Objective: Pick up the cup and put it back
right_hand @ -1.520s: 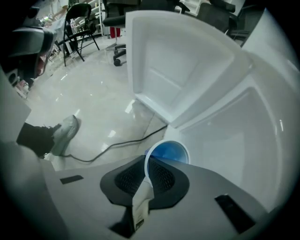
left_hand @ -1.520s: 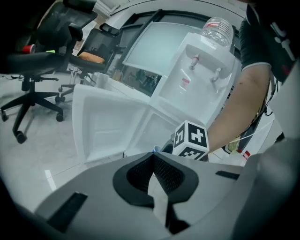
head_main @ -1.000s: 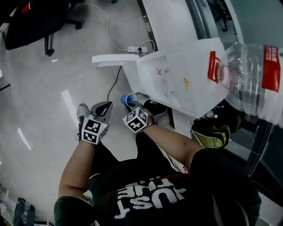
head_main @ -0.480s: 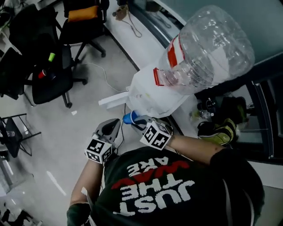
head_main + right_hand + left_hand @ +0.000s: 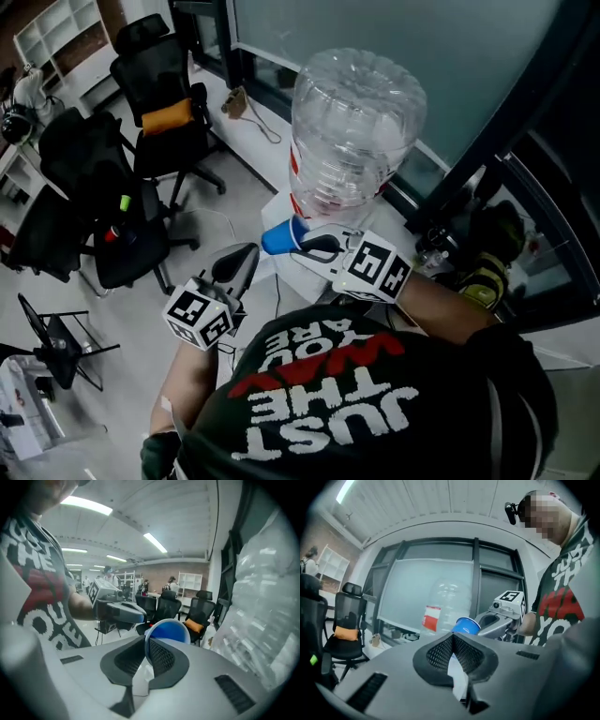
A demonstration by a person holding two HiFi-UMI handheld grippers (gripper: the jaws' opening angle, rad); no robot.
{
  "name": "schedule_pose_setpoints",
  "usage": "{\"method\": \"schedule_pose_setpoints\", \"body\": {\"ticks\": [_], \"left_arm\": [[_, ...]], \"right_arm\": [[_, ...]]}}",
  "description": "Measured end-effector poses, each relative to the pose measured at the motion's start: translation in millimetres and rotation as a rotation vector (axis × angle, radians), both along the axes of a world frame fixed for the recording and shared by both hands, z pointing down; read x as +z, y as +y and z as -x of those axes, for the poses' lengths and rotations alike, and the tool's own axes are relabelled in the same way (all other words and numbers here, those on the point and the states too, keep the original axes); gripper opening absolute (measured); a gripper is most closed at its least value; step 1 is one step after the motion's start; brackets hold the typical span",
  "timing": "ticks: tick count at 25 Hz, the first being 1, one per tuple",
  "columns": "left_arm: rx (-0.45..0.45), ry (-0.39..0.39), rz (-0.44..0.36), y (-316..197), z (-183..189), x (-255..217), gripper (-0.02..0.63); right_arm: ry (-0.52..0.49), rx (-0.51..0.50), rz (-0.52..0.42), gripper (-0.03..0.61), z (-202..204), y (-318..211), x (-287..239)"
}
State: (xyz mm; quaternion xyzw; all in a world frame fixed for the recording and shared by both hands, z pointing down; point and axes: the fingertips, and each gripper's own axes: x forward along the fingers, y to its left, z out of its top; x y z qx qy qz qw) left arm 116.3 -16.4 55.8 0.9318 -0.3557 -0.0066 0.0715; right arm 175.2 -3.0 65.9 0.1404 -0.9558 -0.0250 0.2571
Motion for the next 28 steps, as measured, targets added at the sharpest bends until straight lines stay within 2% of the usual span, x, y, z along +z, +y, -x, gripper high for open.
{"method": "schedule_pose_setpoints", "body": {"ticks": [5, 8, 11, 15, 28], "left_arm": [[0.047, 0.021, -0.083, -6.3, -28.7, -64.6, 0.008], [0.055, 0.023, -0.128, -8.2, -32.0, -90.9, 0.008], [0.04, 0.043, -0.134, -8.7, -31.4, -105.6, 0.008], [0.042, 0.062, -0.121, -5.9, -31.8, -107.5, 0.008], [0.034, 0.067, -0.1, -5.1, -29.9, -92.1, 0.008]], "right_arm": [[-0.107, 0.036, -0.1, 0.048, -37.1, -8.8, -66.1], [-0.146, 0.049, -0.143, 0.048, -49.1, -12.3, -88.1], [-0.185, 0.054, -0.152, 0.048, -57.8, -12.6, -101.4], [-0.208, 0.056, -0.153, 0.049, -62.2, -11.7, -108.7], [-0.177, -0.007, -0.154, 0.049, -53.0, -1.9, -100.0]]}}
